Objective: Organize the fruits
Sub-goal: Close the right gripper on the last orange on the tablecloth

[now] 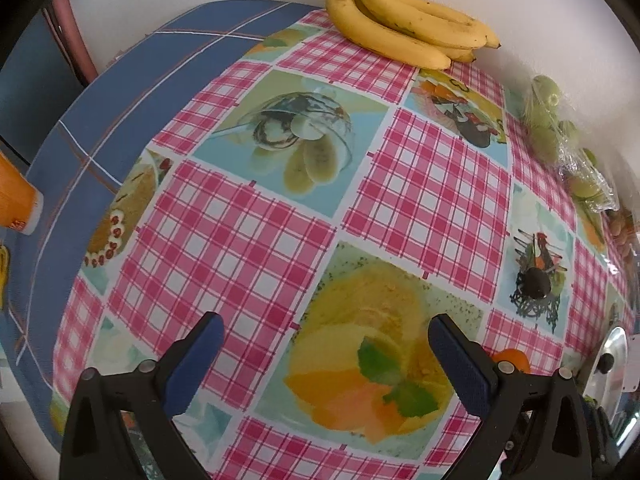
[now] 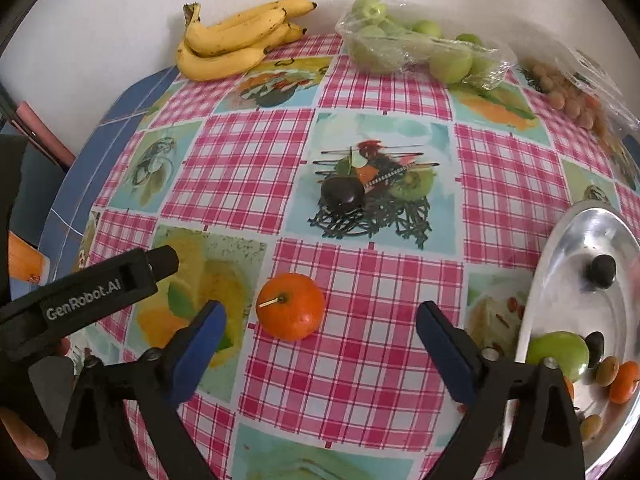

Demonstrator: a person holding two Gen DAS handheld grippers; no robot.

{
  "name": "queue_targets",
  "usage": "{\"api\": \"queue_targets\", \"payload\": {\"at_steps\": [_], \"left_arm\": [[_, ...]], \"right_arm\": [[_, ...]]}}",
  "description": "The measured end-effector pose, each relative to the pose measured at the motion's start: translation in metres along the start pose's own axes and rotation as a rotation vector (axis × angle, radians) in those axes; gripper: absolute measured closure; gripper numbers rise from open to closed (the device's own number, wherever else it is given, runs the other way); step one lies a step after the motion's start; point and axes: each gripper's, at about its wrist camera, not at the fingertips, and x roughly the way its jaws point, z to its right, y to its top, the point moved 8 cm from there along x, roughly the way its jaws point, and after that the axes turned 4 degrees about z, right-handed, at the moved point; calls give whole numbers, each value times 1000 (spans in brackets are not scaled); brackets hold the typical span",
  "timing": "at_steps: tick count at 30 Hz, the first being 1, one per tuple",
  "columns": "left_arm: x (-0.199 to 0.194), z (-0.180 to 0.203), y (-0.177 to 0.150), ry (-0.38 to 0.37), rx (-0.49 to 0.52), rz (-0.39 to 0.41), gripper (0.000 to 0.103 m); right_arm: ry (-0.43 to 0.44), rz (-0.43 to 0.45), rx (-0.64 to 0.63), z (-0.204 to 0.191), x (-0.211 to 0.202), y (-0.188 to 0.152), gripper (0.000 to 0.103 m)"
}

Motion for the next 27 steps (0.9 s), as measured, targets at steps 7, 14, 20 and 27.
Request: {"api": "queue_targets", "payload": {"at_steps": [7,14,20,27], "left_arm": [[1,1,1,-23,-22,1,0],[2,0,0,-29,-40,4,0],[1,7,0,-54,-20,3,0],[1,16,-1,-98,-11,-27,0]], "right_arm": [[-1,-8,-15,-5,8,0,24],[15,-7,-9,-7,12,1,38],[47,-3,2,-8,12,2,51],[68,3,-15,-15,11,2,64]]}}
